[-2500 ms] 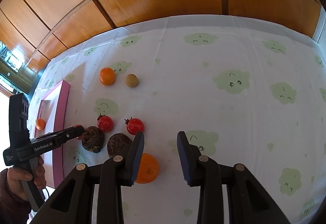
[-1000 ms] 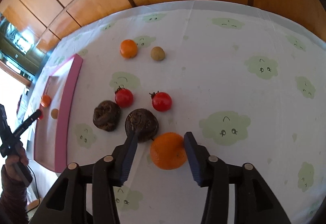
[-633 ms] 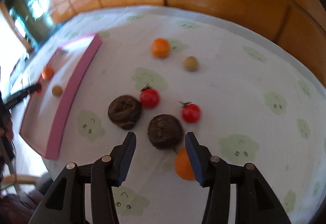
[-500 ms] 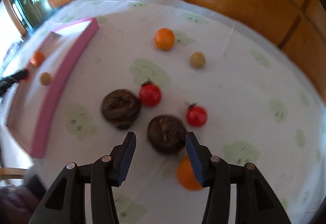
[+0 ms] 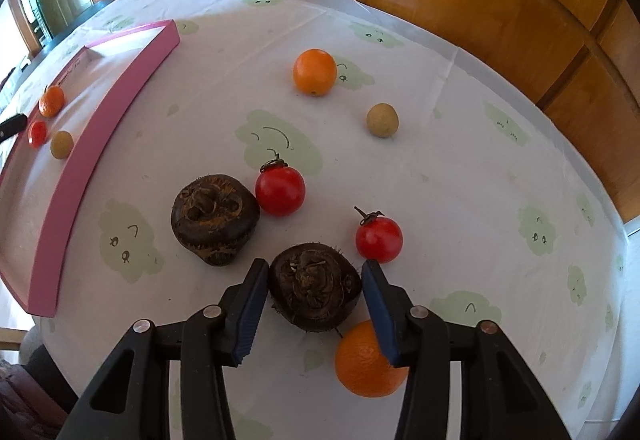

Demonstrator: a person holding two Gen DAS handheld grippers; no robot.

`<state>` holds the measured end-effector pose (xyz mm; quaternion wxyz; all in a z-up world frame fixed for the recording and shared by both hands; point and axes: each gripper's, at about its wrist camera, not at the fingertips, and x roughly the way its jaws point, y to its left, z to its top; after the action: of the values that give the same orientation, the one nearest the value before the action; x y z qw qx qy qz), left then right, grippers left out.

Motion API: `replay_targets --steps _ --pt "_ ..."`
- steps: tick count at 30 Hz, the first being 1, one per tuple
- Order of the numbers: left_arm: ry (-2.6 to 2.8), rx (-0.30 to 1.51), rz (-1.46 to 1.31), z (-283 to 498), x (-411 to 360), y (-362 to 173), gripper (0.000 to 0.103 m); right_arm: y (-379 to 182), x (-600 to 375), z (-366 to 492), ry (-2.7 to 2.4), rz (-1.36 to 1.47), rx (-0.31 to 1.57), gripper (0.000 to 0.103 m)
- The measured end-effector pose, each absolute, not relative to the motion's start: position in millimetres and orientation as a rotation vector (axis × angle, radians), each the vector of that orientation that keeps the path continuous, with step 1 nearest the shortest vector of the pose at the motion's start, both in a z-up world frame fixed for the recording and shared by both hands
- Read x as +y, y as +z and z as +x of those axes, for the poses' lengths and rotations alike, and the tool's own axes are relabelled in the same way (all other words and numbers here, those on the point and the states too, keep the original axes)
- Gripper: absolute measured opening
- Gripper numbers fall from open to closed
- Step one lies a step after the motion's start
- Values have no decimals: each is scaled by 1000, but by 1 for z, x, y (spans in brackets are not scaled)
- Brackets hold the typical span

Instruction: Organize fruits

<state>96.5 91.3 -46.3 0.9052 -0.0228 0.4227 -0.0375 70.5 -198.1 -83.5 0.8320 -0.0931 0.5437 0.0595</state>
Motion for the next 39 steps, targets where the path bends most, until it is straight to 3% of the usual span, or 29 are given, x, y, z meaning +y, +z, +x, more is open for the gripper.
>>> replay_targets --steps 25,31,35,39 --pt "-67 780 8 46 66 -25 51 -93 -185 61 121 -158 1123 46" --pt "-65 781 -2 43 66 -26 52 -76 -171 52 158 -126 1075 46" --pt "-28 763 -55 40 80 -23 62 -60 -154 43 213 -99 1033 46" --pt "36 751 -68 38 103 -22 62 -44 -122 38 311 -101 996 46"
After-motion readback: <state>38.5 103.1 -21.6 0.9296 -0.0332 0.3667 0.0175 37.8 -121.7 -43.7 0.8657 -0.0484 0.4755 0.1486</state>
